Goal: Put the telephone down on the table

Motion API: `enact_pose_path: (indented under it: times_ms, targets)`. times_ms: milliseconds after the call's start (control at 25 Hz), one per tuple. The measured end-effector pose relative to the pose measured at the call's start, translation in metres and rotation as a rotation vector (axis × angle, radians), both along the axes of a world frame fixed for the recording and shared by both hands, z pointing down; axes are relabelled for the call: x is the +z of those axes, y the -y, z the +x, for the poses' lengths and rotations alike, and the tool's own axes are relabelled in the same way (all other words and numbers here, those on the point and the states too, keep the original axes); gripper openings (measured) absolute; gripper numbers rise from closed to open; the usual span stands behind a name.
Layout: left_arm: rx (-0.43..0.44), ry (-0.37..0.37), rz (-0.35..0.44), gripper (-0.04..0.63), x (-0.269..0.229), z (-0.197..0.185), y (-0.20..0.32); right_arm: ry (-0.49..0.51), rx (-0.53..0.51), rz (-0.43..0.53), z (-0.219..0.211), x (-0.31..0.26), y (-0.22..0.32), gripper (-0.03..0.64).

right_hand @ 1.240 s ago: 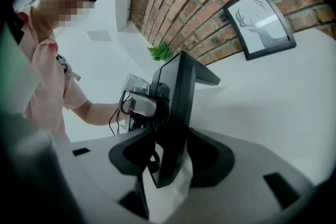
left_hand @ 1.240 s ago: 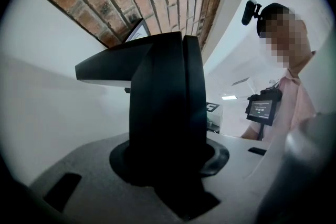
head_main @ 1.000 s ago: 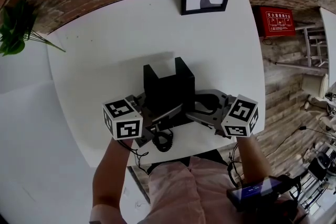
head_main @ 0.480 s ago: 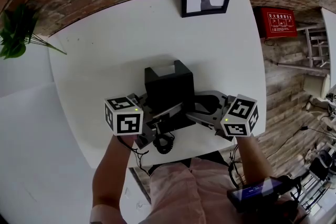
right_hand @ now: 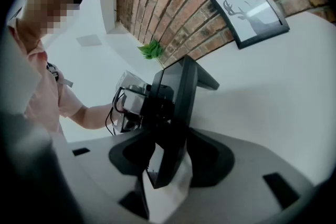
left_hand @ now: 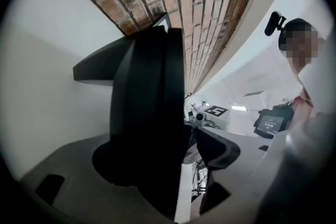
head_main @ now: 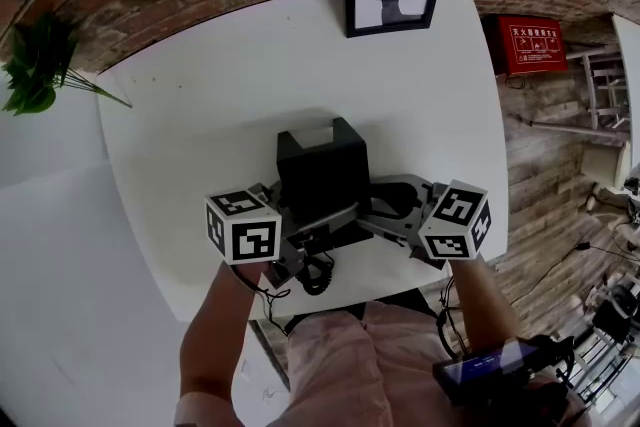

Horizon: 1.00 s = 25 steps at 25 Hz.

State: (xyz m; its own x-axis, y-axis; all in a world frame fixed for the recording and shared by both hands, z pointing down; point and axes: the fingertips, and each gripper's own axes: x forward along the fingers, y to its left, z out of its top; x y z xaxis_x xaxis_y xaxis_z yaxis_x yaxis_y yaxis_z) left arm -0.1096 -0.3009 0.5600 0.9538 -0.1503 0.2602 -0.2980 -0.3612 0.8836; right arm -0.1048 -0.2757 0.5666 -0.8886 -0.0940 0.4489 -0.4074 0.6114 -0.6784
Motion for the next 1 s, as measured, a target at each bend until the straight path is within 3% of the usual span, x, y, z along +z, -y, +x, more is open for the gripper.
enact_pose_path:
  times_ms: [200, 440, 800, 1000]
  targets:
    - [-0.023, 0.131, -0.001, 0.424, 0.01, -0.003, -0.002, -0.002, -0.004, 0.008, -0.003, 0.0, -0.001, 0.187]
    - [-0.089, 0.27, 0.042, 0.443, 0.016, -0.023, 0.0, 0.004, -0.008, 0.01, -0.004, -0.001, -0.001, 0.184]
    - [-0.258, 0.33, 0.076, 0.444, -0.005, -0.065, -0.018, -0.008, 0.019, 0.029, -0.005, -0.004, -0.003, 0.223]
    - [-0.409, 0.404, 0.205, 0.434, -0.045, -0.097, -0.023, -0.006, 0.049, 0.127, 0.002, -0.032, 0.008, 0.229]
